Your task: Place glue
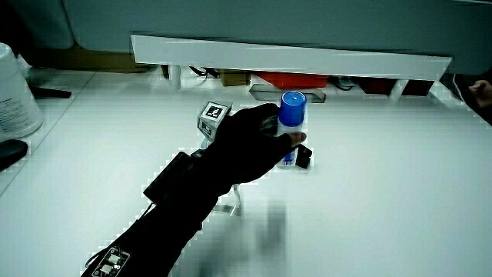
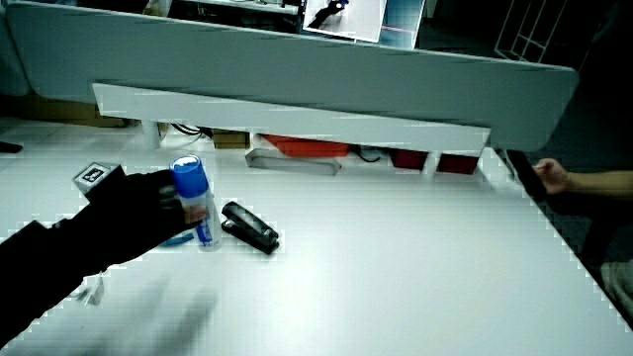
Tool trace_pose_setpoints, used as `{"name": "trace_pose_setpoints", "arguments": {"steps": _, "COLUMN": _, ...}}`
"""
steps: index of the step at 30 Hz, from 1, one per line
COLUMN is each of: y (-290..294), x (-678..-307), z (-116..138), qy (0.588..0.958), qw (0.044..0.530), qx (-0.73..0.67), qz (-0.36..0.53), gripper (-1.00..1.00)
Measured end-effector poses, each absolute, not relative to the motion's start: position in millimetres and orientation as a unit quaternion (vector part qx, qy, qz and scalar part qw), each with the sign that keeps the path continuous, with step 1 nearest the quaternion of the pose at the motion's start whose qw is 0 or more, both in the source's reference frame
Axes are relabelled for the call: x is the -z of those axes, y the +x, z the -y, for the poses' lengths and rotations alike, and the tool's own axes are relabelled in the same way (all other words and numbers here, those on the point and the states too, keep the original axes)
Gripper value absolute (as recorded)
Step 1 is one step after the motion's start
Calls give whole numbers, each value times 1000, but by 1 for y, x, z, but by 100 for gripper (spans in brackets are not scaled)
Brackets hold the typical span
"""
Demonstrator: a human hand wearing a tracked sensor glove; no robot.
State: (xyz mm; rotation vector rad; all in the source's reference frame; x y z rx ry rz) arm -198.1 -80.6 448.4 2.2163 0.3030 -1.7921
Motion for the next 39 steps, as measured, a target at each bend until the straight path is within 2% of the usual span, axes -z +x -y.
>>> {"name": "trace_pose_setpoints", "arguments": {"steps": 14, "y": -243, "x": -499, "z": 81, "qy": 798, "qw": 130, "qx": 588, "qz": -8, "gripper": 0}}
{"name": "trace_pose_setpoints", "arguments": {"steps": 26, "y": -241, "x": -514, "z": 74, "qy": 800, "qw": 135, "qx": 584, "qz": -3, "gripper": 0}}
{"name": "trace_pose_setpoints", "arguments": {"steps": 32, "y": -244, "x": -518, "z": 71, "qy": 804, "qw": 140, "qx": 578, "qz": 8, "gripper": -38}}
{"name": "trace_pose_setpoints", "arguments": {"steps": 36, "y": -247, "x": -517, "z": 67, "qy": 786, "qw": 142, "qx": 602, "qz": 14, "gripper": -63}}
{"name": "trace_pose_setpoints", "arguments": {"steps": 39, "y": -254, "x": -514, "z": 60, "qy": 791, "qw": 145, "qx": 594, "qz": 22, "gripper": -81}}
